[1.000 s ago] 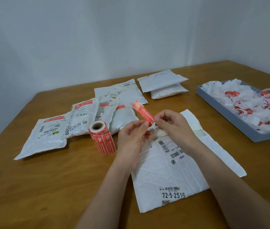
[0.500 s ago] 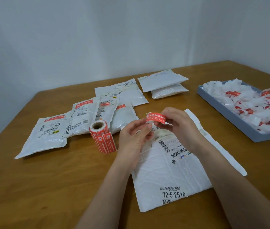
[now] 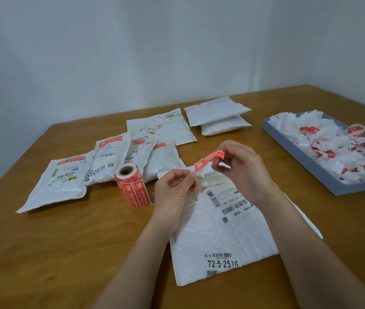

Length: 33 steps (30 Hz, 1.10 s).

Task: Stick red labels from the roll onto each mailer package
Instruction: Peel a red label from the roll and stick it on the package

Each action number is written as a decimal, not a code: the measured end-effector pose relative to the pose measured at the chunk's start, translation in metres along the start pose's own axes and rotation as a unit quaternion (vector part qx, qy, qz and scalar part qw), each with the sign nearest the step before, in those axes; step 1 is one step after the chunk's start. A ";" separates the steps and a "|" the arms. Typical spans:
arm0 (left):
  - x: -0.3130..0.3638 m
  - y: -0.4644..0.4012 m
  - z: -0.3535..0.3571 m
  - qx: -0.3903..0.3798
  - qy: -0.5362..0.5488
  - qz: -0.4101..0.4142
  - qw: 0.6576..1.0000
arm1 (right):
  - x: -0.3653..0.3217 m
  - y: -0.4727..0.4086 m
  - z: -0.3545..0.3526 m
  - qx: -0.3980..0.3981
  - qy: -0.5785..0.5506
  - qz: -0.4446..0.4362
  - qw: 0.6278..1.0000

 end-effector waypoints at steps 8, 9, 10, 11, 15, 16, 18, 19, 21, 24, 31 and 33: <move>0.001 0.000 0.000 0.016 -0.039 -0.008 0.999 | -0.018 0.009 -0.022 0.009 -0.144 -0.026 0.989; 0.002 0.000 0.001 0.015 -0.055 -0.008 0.998 | -0.018 0.009 -0.026 0.012 -0.158 -0.027 0.987; 0.003 -0.001 0.001 0.014 -0.068 -0.009 0.998 | -0.019 0.010 -0.030 0.015 -0.176 -0.028 0.984; 0.003 -0.001 0.001 0.016 -0.077 -0.013 0.997 | -0.020 0.012 -0.035 0.019 -0.196 -0.033 0.980; 0.010 -0.002 0.008 0.008 -0.115 -0.022 0.993 | -0.031 0.022 -0.057 0.067 -0.159 -0.067 0.983; 0.011 -0.002 0.012 0.003 -0.125 -0.017 0.992 | -0.031 0.025 -0.062 0.100 -0.086 -0.061 0.989; 0.016 -0.003 0.021 -0.008 -0.142 -0.004 0.990 | -0.024 0.027 -0.064 0.136 0.061 -0.039 0.988; 0.015 -0.001 0.038 -0.027 -0.149 0.001 0.988 | -0.022 0.036 -0.074 0.152 0.111 -0.040 0.981; 0.020 0.000 0.050 -0.048 -0.169 0.026 0.984 | -0.014 0.037 -0.068 0.139 0.179 -0.039 0.973; 0.028 0.001 0.062 -0.069 -0.194 0.058 0.977 | -0.007 0.036 -0.060 0.129 0.201 -0.040 0.970; 0.025 0.010 0.094 -0.115 -0.201 0.066 0.971 | -0.007 0.040 -0.076 0.165 0.146 -0.050 0.974; 0.023 0.012 0.098 -0.121 -0.199 0.060 0.971 | -0.008 0.042 -0.083 0.189 0.148 -0.050 0.970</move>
Point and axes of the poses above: each hand's wrist, its own y-axis away from the middle knuckle, its own z-axis out of the palm, x = y × z, the point moved 10 cm from there along -y, towards the middle knuckle, and after that the axes turned 15 degrees about z, right-handed, at the moved point
